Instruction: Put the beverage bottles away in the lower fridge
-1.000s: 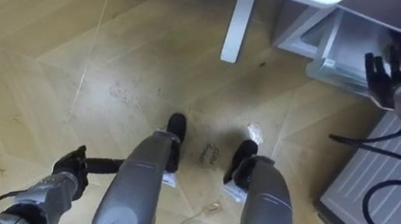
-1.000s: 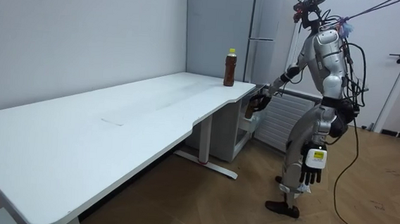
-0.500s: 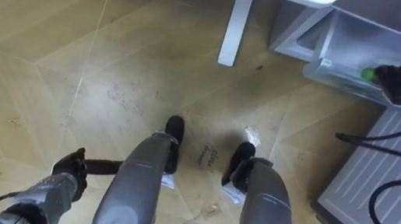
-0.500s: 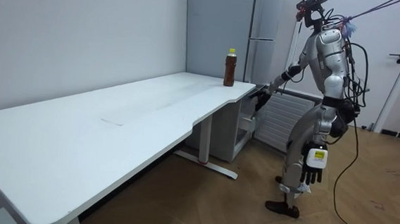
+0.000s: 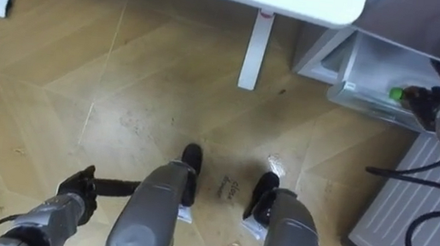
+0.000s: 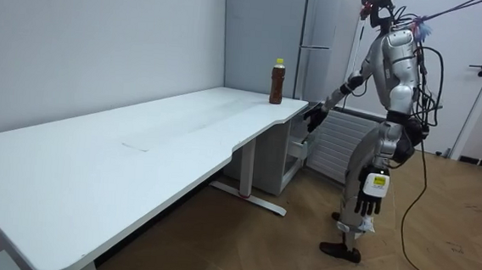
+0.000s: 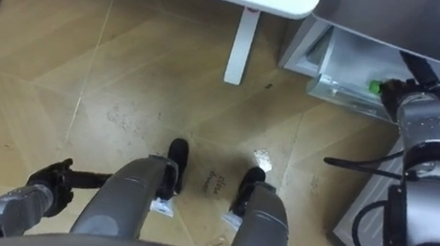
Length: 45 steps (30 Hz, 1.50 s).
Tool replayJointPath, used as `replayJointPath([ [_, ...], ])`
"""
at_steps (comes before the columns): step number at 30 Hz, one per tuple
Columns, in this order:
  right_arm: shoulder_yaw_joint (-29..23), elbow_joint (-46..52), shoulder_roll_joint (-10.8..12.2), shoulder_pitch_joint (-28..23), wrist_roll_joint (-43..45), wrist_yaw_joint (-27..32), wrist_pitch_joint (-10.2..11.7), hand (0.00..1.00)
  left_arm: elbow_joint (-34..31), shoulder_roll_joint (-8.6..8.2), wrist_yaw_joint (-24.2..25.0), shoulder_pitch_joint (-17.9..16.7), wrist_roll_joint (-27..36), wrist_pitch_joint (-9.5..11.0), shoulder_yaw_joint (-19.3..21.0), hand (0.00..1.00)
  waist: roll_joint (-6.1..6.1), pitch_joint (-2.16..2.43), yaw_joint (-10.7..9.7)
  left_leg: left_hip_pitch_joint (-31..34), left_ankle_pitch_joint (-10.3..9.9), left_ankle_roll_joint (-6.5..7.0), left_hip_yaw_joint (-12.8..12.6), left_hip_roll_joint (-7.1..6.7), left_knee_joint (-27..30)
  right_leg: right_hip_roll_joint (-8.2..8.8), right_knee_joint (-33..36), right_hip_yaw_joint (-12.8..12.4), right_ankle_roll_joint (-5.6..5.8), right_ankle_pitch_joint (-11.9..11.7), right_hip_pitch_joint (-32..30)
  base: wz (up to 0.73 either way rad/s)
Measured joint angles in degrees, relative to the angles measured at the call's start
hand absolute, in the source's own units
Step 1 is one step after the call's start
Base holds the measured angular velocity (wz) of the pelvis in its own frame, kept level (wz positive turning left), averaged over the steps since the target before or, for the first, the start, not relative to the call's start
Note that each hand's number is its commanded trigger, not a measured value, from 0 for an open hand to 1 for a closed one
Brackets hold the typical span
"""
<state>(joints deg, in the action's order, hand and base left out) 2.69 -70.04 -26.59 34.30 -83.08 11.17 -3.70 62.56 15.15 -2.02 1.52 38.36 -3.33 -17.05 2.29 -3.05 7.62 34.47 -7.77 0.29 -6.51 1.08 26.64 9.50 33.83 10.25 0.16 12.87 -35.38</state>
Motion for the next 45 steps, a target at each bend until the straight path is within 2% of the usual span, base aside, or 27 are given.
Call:
replayJointPath([
  [5,0.1,0.0,0.0,-2.3,2.2,-1.7,-0.2,0.00,1.6,0.02,1.5,0.0,-0.5,0.0,0.8,0.00,-0.32,0.13,-0.1,-2.8,0.0,0.00,0.5,-0.06,-0.8,0.08,-1.5,1.1,0.13,0.0,3.5,0.06],
  [7,0.0,-0.1,0.0,-3.9,2.4,-2.8,-1.2,0.00,2.0,0.01,1.6,-0.3,-1.5,-0.1,2.1,0.00,-0.32,0.14,-0.6,-4.6,0.0,0.01,0.7,-0.23,-1.3,0.10,-2.2,1.4,0.46,0.1,5.8,0.10],
  [12,0.0,0.6,0.0,-7.4,2.5,-5.7,-1.4,0.00,1.7,0.04,2.8,-1.7,-2.7,0.0,5.2,0.00,-0.34,0.19,-1.0,-8.5,0.0,0.07,0.7,-0.57,-3.5,-0.15,-4.4,1.3,1.19,0.1,9.7,0.05],
  [17,0.0,1.2,0.2,-12.1,2.9,-9.6,-1.5,0.00,2.1,0.20,4.2,-3.8,-4.3,0.0,5.6,0.00,-0.36,0.74,-1.8,-13.3,0.0,0.07,1.2,-0.46,-6.4,-0.96,-9.2,2.4,1.71,-1.0,15.7,0.00],
  [18,-0.1,1.2,0.6,-13.4,2.5,-10.6,-1.3,0.00,2.3,0.18,4.4,-4.4,-4.8,0.0,5.6,0.00,-0.22,1.12,-2.3,-14.9,0.0,0.08,1.1,-0.50,-7.3,-1.15,-10.3,2.5,1.92,-1.2,17.6,0.00],
  [19,-0.2,1.3,1.6,-15.0,2.0,-11.4,-1.0,0.00,2.3,0.14,4.8,-5.4,-5.2,0.0,5.6,0.00,-0.03,1.79,-2.5,-16.6,0.0,0.09,1.0,-0.46,-8.1,-1.40,-11.6,2.5,2.07,-1.5,19.5,-0.04],
  [22,-2.1,2.3,4.2,-19.3,1.5,-13.3,-1.0,0.00,2.8,0.02,5.2,-5.9,-5.9,0.0,6.2,0.00,0.78,2.74,-2.9,-20.8,-0.1,-0.03,0.7,-0.44,-9.8,-1.78,-14.3,2.5,2.37,-1.7,23.9,-0.04],
  [27,-4.0,7.0,6.4,-25.4,2.8,-15.6,-0.8,0.00,2.7,-0.83,5.4,-7.1,-10.0,0.0,10.0,0.00,0.56,2.90,-3.3,-27.0,-0.7,-0.26,0.5,-0.21,-12.4,-2.66,-18.0,2.5,2.64,-2.4,30.5,-0.04],
  [28,-4.0,8.4,6.7,-27.1,3.8,-16.7,-0.8,0.00,2.7,-1.06,5.4,-7.3,-10.5,0.2,10.2,0.00,0.51,2.96,-3.9,-27.9,-0.8,-0.32,0.5,-0.16,-12.9,-2.77,-18.4,2.5,2.64,-2.5,31.3,-0.04],
  [32,-4.0,9.7,7.9,-31.7,4.9,-20.0,-0.8,0.00,2.5,-1.64,5.0,-8.4,-10.5,0.9,11.8,0.00,0.36,2.95,-4.6,-30.0,-1.1,-0.41,0.5,-0.19,-13.4,-2.82,-19.3,2.8,2.76,-2.4,33.7,0.01],
  [35,-4.0,8.9,9.1,-33.6,7.0,-21.0,-0.8,0.00,2.5,-2.18,4.7,-9.2,-10.4,0.9,12.5,0.00,0.37,2.92,-5.2,-30.9,-1.4,-0.35,0.3,-0.20,-13.4,-2.87,-20.2,2.7,2.85,-2.4,34.8,-0.02],
  [37,-4.0,7.6,10.7,-35.0,9.7,-21.2,-0.8,0.00,1.4,-2.59,4.0,-11.0,-10.4,1.3,13.7,0.00,0.41,2.83,-5.7,-32.3,-2.0,-0.26,0.1,-0.31,-13.4,-2.79,-20.4,2.6,3.22,-2.2,36.5,0.00],
  [43,-3.8,6.7,12.6,-39.4,14.6,-21.4,-0.8,0.00,1.5,-2.71,3.4,-11.7,-11.6,2.5,14.1,0.00,0.10,2.50,-6.1,-35.0,-2.9,-0.25,0.1,-0.53,-14.0,-2.93,-22.4,2.5,3.65,-2.2,39.5,-0.01],
  [45,-3.8,5.5,13.2,-40.3,17.4,-21.3,-0.6,0.00,1.1,-2.99,3.1,-12.4,-11.9,2.7,14.5,0.00,0.06,2.62,-6.1,-35.2,-3.0,-0.37,0.1,-0.45,-14.1,-3.09,-22.7,2.4,3.67,-2.2,39.6,-0.04],
])
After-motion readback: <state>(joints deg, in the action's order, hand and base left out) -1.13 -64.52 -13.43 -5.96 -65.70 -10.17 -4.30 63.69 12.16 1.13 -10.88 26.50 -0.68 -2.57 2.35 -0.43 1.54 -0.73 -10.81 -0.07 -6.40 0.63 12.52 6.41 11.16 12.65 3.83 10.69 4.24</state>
